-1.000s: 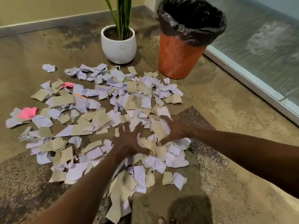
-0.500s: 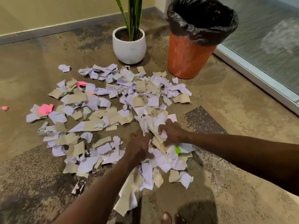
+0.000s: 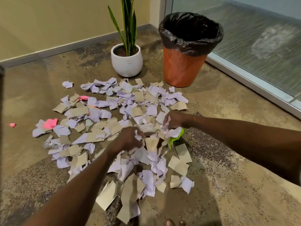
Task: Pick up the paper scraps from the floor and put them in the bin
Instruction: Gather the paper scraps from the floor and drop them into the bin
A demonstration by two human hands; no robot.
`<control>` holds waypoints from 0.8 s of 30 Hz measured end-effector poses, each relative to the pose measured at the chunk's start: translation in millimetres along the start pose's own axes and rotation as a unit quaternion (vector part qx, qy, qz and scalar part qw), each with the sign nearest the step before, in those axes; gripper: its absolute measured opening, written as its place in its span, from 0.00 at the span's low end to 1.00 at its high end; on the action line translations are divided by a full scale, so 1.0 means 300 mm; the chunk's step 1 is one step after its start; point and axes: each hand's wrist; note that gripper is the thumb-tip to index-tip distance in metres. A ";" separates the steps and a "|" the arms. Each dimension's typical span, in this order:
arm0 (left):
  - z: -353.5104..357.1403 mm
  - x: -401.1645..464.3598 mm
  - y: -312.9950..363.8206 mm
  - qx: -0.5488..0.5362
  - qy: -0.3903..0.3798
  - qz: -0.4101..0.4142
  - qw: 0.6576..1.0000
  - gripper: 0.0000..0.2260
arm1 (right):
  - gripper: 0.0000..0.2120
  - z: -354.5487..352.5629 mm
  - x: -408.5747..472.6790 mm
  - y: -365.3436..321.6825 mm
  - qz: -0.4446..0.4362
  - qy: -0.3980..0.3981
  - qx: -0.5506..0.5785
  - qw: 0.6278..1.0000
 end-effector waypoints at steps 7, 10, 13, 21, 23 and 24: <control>-0.255 0.022 0.062 0.132 -0.091 -0.004 0.987 0.15 | 0.11 -0.104 -0.020 -0.057 -0.008 0.065 -0.030 0.997; -0.362 0.025 0.108 0.173 -0.111 -0.018 0.978 0.18 | 0.10 -0.130 -0.030 -0.095 -0.032 0.119 -0.048 0.991; -0.450 0.035 0.168 0.153 -0.098 -0.028 0.983 0.16 | 0.07 -0.143 -0.044 -0.123 -0.059 0.167 -0.029 0.984; -0.563 0.098 0.302 0.048 -0.072 -0.012 0.996 0.13 | 0.12 -0.191 -0.075 -0.123 0.011 0.210 0.150 0.966; -0.573 0.128 0.319 0.002 -0.064 -0.015 0.998 0.13 | 0.13 -0.223 -0.085 -0.109 0.024 0.230 0.201 0.952; -0.577 0.146 0.328 -0.028 -0.057 -0.017 0.998 0.13 | 0.12 -0.240 -0.091 -0.101 0.032 0.239 0.228 0.943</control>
Point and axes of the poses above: each hand's wrist, its own x-axis towards the middle knuckle, its own z-axis out of the palm, y = z × x, and after that the axes turned 6 degrees about -z, right-handed
